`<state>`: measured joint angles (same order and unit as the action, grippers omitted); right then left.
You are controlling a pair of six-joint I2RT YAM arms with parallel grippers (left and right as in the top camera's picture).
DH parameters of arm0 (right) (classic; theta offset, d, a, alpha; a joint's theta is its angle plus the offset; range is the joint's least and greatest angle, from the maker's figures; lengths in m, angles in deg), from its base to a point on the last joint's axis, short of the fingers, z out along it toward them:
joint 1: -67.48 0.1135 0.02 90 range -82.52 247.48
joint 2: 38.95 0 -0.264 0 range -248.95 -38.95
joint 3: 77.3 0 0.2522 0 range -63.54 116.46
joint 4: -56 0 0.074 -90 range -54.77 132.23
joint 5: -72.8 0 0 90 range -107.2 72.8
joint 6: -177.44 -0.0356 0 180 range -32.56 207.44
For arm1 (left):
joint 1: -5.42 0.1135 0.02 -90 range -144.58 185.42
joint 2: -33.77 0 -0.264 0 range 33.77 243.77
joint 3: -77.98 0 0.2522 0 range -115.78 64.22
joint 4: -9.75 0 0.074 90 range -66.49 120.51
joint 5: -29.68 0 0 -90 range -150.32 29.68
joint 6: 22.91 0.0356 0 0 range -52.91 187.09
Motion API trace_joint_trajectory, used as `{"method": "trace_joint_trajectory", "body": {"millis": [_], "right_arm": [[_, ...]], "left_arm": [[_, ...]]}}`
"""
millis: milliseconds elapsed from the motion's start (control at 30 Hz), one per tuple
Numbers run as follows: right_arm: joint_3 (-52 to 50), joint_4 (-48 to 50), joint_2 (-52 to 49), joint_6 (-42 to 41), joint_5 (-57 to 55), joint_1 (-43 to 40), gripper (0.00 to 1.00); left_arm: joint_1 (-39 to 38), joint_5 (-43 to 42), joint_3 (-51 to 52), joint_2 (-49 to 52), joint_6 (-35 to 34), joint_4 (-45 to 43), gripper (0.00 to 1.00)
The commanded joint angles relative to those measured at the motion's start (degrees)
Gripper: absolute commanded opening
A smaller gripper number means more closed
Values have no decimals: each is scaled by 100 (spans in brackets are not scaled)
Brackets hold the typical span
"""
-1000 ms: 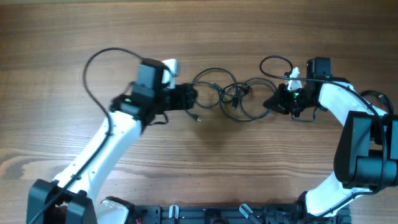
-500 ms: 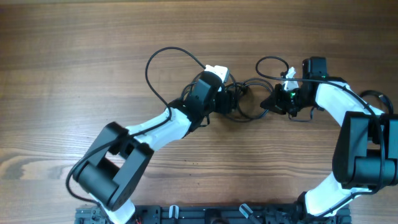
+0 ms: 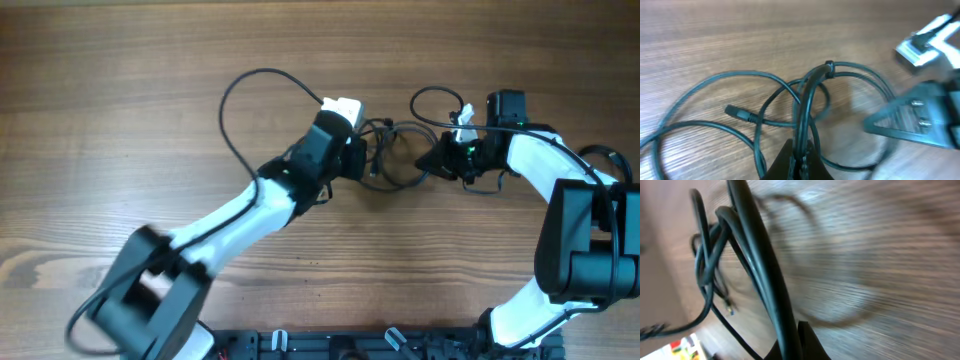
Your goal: Untangle cables
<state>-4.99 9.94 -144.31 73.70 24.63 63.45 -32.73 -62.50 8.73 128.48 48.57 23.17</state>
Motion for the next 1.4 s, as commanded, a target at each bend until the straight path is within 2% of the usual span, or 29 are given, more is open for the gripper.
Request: {"method": "trace_joint_trajectory", "body": {"millis": [0, 233, 333, 500, 533, 567, 600, 633, 733, 767, 967, 1000, 1067, 1167, 1200, 1300, 1367], "right_arm": [[-17, 74, 35, 175, 647, 33, 4], [-17, 96, 35, 326, 1512, 35, 4], [-17, 140, 35, 323, 1528, 46, 4], [-17, 118, 35, 326, 1528, 46, 4], [-17, 118, 35, 326, 1528, 46, 4], [-17, 118, 35, 326, 1528, 46, 4], [-17, 118, 35, 328, 1528, 46, 4], [-17, 118, 35, 326, 1530, 48, 4], [-17, 116, 35, 343, 1532, 109, 4], [-17, 116, 35, 428, 1554, 151, 4], [-17, -87, 35, 1189, 1827, 439, 4], [-17, -188, 35, 1495, 1829, 518, 4], [-17, -247, 35, 1644, 1825, 570, 4], [-17, -225, 35, 1659, 1825, 590, 4], [-17, -227, 35, 1659, 1825, 590, 4], [-17, -229, 35, 1740, 1825, 590, 4], [-17, -234, 35, 1864, 1823, 601, 4]], "left_arm": [[46, 35, -39, -680, 11, 350, 4], [-66, -92, -35, -726, 11, 1062, 4], [-114, -387, -35, -699, 9, 1119, 13], [-188, -422, -35, -516, 11, 1235, 23], [-188, -422, -35, -457, 11, 1292, 29], [-188, -422, -35, -402, 11, 1318, 49], [-188, -422, -35, -345, 11, 1329, 59], [-188, -420, -35, -317, 13, 1318, 64], [-181, -422, -39, -350, 13, 1016, 71], [-181, -420, -44, -385, 11, 861, 80], [-103, -415, -48, -1014, 9, 179, 95], [2, -367, -48, -1121, -35, 181, 96], [199, -216, -46, -1141, -361, 269, 90], [734, -181, -46, -1060, -1274, 610, 69], [933, -184, -46, -1001, -1661, 758, 66], [1287, -326, -46, -686, -2415, 1102, 66], [1360, -562, -46, -457, -2444, 1137, 65]]}}
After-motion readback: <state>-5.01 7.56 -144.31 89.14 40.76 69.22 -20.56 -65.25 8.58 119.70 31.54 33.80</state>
